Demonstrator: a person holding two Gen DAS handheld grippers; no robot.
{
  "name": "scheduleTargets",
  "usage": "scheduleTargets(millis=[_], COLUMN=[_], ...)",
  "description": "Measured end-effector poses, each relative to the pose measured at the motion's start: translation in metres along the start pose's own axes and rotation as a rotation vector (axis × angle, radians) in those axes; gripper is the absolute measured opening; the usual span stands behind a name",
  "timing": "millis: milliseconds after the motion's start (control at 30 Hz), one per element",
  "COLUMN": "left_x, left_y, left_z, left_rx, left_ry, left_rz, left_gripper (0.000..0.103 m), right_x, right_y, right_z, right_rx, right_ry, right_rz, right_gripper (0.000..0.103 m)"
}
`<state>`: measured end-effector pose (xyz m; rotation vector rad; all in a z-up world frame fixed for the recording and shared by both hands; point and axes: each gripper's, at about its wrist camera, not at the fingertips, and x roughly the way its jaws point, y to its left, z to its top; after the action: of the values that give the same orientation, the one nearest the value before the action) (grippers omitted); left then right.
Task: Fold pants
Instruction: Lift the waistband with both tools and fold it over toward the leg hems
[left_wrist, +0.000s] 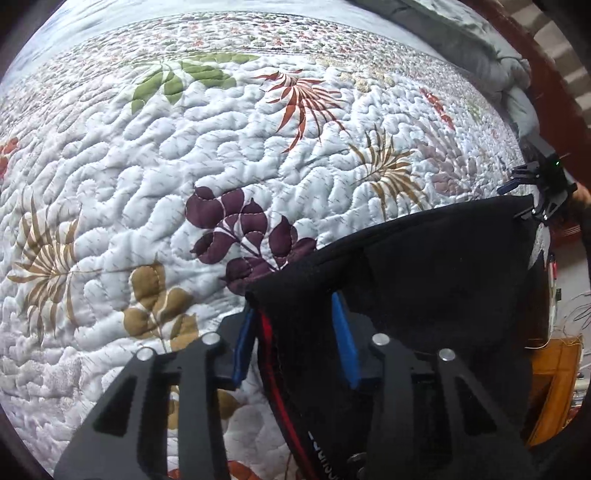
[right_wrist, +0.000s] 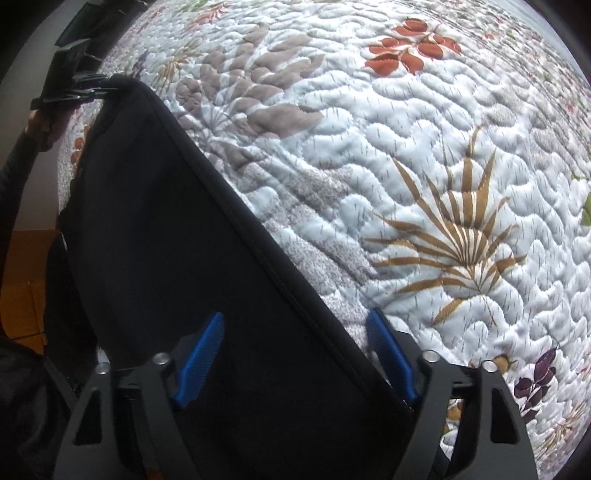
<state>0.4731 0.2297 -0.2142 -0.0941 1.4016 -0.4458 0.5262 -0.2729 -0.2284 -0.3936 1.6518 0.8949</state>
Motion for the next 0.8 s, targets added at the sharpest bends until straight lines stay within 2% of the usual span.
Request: scheduleTargets(millis=[33,67,100,133,200,467,600,800], left_x=[0.001,0.001,0.000,-0.002,-0.010,-0.064,-0.100,-0.143], left_y=[-0.001,-0.002,-0.006,-0.010,-0.014,-0.035,-0.056,-0.091], left_z=[0.000,-0.001,0.000,0.000,0.000,-0.020,-0.039,-0.088], left_rx=[0.005,0.011,0.022,0.030,0.036,0.072,0.108,0.174], left_ry=[0.004,0.005,0.004,-0.003,-0.024,-0.134,-0.208,-0.289], left_rz=[0.010,0.016,0.019,0.015,0.008,0.007,-0.002,-0.023], left_gripper=[0.034,0.030,0.024,0.022,0.017,0.014,0.013,0.013], right_x=[-0.002,-0.005,-0.007,-0.010,-0.020,-0.071,-0.101,-0.114], right_y=[-0.002,-0.007,-0.010,-0.011,-0.008,0.028,0.063,0.132], right_z=[-0.002,-0.005,-0.009,-0.013,-0.023,-0.065,-0.094,-0.140], right_rx=[0.012,0.021,0.028,0.032,0.029,0.001,-0.028,-0.074], right_ry=[0.002,0.001,0.002,0.005,-0.006,-0.087,-0.157,-0.242], right_rz=[0.000,-0.007,-0.013,-0.015,-0.017,-0.086,-0.155,-0.298], right_gripper=[0.047,0.040,0.025,0.010,0.008,0.006,0.006,0.006])
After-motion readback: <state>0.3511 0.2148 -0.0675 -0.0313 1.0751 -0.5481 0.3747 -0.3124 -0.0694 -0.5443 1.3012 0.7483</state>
